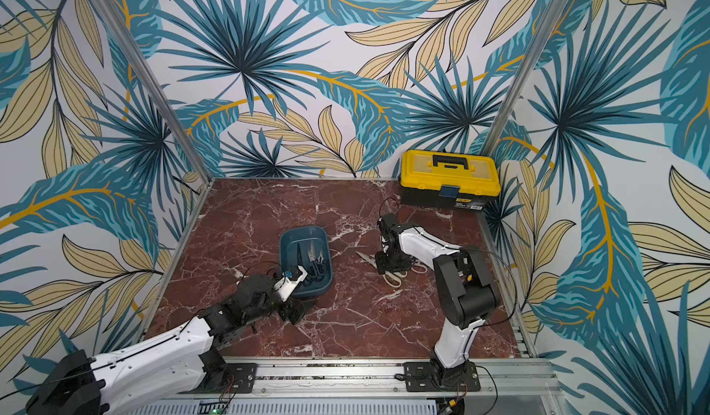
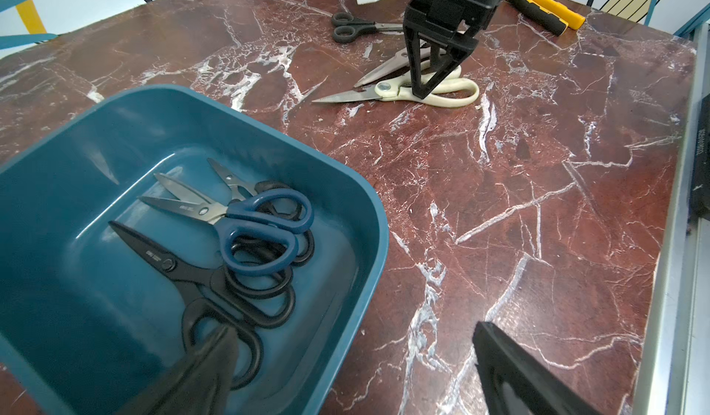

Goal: Put the scissors into the storage box
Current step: Pick up the scissors from the center of the board.

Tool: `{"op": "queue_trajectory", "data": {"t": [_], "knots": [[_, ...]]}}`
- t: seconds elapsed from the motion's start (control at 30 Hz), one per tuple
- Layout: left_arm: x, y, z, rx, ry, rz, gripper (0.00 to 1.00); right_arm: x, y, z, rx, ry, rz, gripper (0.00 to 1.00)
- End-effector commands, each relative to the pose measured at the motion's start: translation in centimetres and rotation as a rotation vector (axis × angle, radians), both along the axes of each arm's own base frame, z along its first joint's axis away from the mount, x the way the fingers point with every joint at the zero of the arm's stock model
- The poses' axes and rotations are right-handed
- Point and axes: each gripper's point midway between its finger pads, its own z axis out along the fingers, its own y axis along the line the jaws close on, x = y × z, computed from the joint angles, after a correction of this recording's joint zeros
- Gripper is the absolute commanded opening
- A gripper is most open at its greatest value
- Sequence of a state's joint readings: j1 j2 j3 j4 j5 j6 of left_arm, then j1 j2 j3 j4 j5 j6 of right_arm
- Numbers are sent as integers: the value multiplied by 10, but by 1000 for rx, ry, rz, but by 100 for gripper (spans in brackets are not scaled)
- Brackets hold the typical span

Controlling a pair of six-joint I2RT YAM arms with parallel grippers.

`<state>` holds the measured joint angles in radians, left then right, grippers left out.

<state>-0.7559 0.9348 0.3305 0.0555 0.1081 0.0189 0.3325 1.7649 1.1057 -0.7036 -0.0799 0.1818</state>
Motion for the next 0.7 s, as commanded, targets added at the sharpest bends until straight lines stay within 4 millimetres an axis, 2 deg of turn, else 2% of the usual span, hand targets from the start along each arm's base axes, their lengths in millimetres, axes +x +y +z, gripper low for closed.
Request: {"op": "queue_trajectory", "data": {"t": [0.0,0.07,0.23,0.4,0.5,0.67], "knots": [[7,-6,15,-13,-32,-1,100,-36,28,-5,188,138,-53,60],[7,-6,14,-9,-30,1,100,-43,32,-2,199,139,-56,60],[8,-6,13,-4,-23,3,100,-42,19,4,122,89,-85,60],[9,-6,13,-1,-23,8,100,-42,6,-9,-101,67,-24,57],[9,-6,12,0,-21,8,100,-42,7,-19,-169,73,-7,53],[9,-6,12,1,-22,8,100,-40,10,-21,-224,66,9,45]]}}
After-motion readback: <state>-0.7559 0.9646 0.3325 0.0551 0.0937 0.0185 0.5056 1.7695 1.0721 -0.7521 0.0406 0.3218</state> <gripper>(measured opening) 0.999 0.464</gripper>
